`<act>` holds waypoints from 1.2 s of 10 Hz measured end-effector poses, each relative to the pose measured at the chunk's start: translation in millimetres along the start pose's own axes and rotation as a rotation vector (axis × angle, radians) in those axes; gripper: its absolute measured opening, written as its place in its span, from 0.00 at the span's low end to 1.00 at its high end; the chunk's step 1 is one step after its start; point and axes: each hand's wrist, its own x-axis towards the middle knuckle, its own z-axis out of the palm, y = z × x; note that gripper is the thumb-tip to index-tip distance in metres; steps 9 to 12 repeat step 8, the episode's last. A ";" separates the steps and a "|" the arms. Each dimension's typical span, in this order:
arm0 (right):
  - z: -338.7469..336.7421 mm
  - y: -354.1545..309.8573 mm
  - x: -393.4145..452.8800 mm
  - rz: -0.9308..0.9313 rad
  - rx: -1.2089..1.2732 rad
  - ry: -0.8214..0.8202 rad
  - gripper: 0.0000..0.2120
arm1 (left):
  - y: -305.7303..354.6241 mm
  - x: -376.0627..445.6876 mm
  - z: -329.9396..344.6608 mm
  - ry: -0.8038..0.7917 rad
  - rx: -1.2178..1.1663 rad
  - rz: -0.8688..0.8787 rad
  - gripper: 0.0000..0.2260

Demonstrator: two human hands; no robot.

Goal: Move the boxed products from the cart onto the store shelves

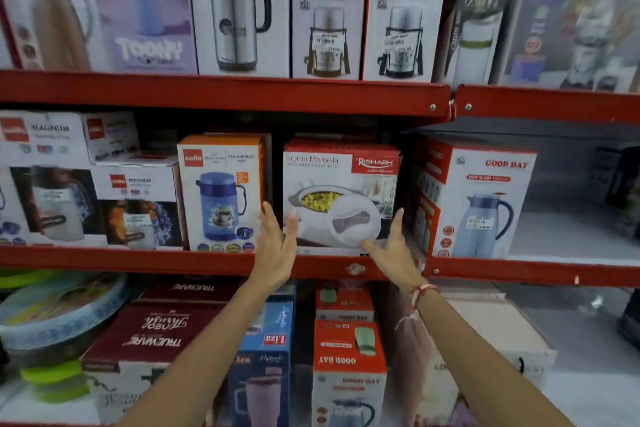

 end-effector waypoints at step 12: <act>-40.6 -68.4 -19.8 -0.360 -0.224 0.227 0.37 | 57.0 -6.1 -35.4 0.115 0.247 0.259 0.31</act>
